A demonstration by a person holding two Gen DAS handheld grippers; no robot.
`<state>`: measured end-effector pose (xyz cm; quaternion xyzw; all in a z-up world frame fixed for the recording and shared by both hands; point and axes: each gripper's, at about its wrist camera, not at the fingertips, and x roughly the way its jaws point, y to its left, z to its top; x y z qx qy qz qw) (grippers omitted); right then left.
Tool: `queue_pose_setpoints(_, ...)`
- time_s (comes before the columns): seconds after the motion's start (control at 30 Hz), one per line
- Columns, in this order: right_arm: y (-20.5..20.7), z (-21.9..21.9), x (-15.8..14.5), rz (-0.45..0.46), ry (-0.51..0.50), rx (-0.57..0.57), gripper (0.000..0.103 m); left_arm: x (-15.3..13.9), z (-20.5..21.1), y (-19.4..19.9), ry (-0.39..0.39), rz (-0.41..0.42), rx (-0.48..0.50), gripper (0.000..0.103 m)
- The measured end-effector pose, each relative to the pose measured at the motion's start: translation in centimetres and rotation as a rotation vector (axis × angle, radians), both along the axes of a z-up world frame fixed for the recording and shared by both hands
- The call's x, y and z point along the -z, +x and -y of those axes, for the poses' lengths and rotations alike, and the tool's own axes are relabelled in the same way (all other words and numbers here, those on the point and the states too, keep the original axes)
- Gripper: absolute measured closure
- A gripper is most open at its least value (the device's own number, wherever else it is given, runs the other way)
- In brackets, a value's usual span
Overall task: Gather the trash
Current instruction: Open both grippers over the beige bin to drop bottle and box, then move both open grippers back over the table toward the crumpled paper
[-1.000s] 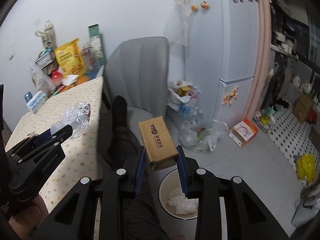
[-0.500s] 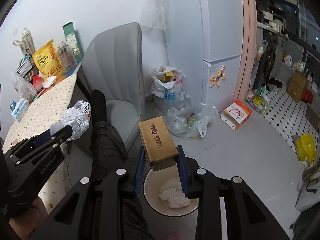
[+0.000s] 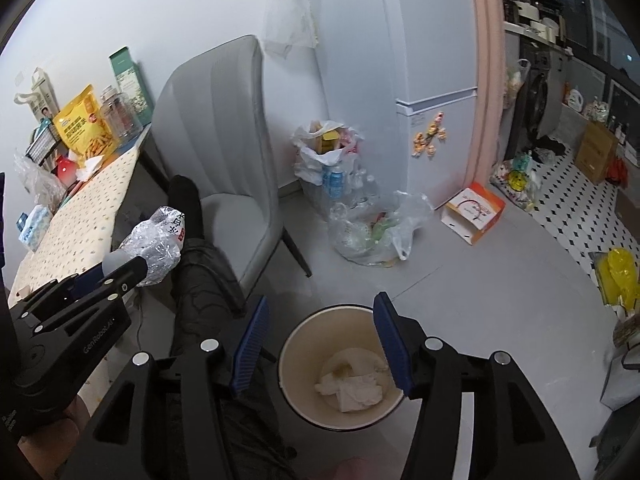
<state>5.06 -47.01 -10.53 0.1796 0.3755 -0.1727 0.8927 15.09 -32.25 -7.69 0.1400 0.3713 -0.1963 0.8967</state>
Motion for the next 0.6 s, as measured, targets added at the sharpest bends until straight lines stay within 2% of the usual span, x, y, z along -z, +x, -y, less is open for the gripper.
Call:
queue_pose_setpoints(0.27, -3.2, 3.8, 0.3, -0.016, 0.002, 0.123, 0.047, 1.1, 3.9, -1.3, 0.004, -0.052, 0.105, 0.069)
queue_pose_setpoints(0.33, -3.8, 4.6, 0.0, -0.008, -0.006, 0.145, 0.047, 1.3, 4.7, -1.6, -0.002, -0.079, 0.137, 0.053)
queue_pose_setpoints(0.37, -4.0, 4.8, -0.1, -0.005, -0.009, 0.153, 0.047, 1.2, 4.9, -1.7, -0.009, -0.082, 0.142, 0.031)
queue_pose_setpoints(0.4, -4.2, 5.1, -0.2, -0.001, -0.009, 0.160, 0.046, 1.1, 4.8, -1.7, -0.016, -0.076, 0.137, 0.023)
queue_pose_setpoints(0.43, -4.2, 5.4, -0.2, 0.000, -0.007, 0.163, 0.046, 0.9, 4.7, -1.7, -0.019, -0.067, 0.126, 0.018)
queue_pose_setpoints(0.6, -3.9, 5.3, -0.4, 0.009, 0.001, 0.152, 0.046, -0.4, 2.6, -0.7, -0.032, -0.058, 0.060, 0.008)
